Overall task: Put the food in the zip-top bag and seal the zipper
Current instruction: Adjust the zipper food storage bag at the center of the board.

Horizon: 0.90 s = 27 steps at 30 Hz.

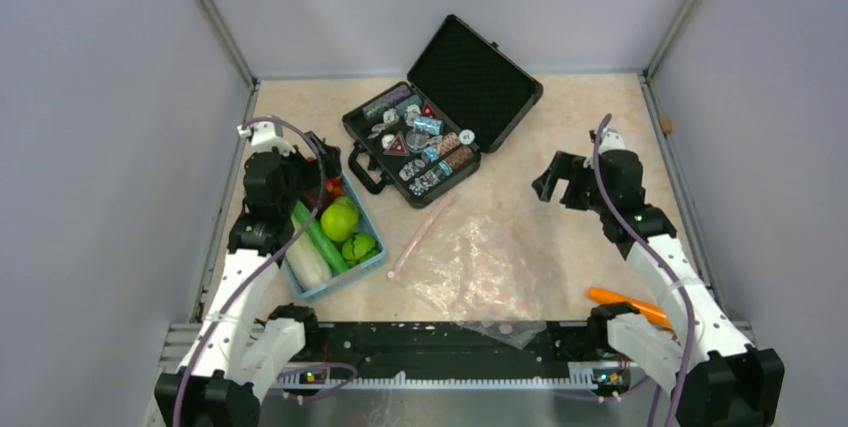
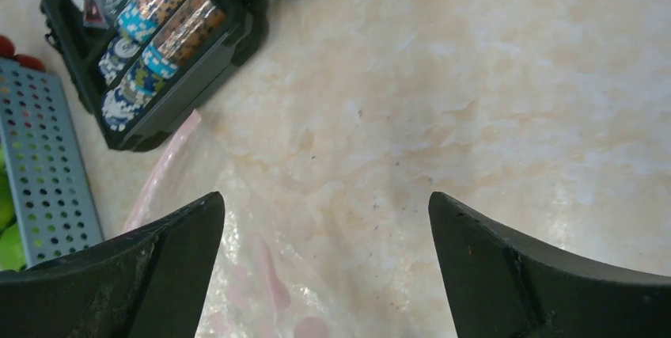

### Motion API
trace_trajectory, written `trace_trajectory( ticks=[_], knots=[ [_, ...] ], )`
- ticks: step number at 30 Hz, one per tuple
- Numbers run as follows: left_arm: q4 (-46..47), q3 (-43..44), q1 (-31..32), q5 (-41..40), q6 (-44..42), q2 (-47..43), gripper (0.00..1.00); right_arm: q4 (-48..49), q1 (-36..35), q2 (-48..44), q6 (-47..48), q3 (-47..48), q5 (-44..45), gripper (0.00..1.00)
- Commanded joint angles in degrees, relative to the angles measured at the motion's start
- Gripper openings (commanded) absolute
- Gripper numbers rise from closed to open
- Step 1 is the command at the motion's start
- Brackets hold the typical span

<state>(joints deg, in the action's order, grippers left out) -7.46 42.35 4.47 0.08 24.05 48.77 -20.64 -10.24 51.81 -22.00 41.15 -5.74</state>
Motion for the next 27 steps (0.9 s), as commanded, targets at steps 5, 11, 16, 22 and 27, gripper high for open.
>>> trace_trajectory(
  ticks=[5, 11, 16, 22, 27],
  knots=[
    [-2.82, -1.46, -0.43, -1.96, 12.51, -3.57, 0.99, 7.74, -1.54, -2.44, -6.39, -4.61, -18.46, 0.89],
    [10.30, -9.37, -0.43, 15.62, 11.48, -9.04, 0.99, 3.37, -8.67, -1.84, -9.68, -6.90, -11.54, 0.90],
    [10.97, -11.82, -0.43, 25.74, 10.71, -10.07, 0.99, -3.65, -9.13, -4.20, -11.41, -9.66, -4.67, 0.84],
    [10.69, -13.56, -0.43, 34.65, 8.71, -9.92, 0.99, -8.91, -9.10, -8.45, -14.18, -11.69, -3.33, 0.75],
    [10.72, -13.70, -0.38, 35.16, 8.37, -9.33, 0.99, -9.13, -9.24, -7.41, -15.69, -8.12, -10.16, 0.77]
  ],
)
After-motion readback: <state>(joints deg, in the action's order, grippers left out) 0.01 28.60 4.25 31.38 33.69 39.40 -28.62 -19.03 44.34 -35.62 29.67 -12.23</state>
